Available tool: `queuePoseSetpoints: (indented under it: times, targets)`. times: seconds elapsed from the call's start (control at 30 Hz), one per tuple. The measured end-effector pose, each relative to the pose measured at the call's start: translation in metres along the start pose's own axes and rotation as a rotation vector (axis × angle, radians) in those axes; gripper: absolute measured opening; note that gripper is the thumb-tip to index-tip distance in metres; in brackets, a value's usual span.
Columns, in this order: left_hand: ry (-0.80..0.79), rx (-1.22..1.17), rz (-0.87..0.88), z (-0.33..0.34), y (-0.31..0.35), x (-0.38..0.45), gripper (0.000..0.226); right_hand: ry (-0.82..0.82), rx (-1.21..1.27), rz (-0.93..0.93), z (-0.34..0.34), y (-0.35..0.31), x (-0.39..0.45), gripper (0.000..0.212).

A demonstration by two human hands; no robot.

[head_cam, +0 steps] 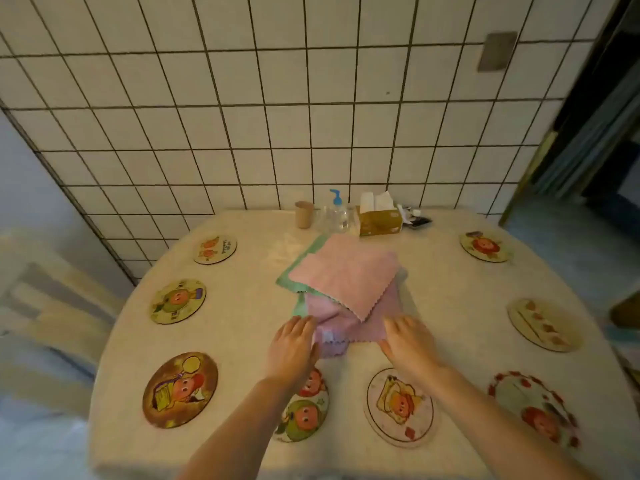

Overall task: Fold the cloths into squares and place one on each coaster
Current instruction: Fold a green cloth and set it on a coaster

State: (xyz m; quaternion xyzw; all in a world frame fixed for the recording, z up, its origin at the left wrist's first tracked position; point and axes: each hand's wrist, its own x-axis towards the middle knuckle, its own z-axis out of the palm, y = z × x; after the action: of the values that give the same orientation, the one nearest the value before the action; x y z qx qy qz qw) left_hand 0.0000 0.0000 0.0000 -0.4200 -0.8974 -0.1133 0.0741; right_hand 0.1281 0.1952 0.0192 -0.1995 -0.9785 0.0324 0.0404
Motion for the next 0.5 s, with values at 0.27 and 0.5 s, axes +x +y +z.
queuePoseSetpoints:
  times: [0.27,0.5]
  targets:
    - [-0.289,-0.088,-0.012,0.067,-0.013,0.106,0.068,-0.187,0.071,-0.036,0.082,0.011,0.097,0.053]
    - [-0.349,-0.150,0.147,0.115,-0.015,0.159,0.068,-0.303,0.027,-0.085,0.125,0.026,0.145,0.059]
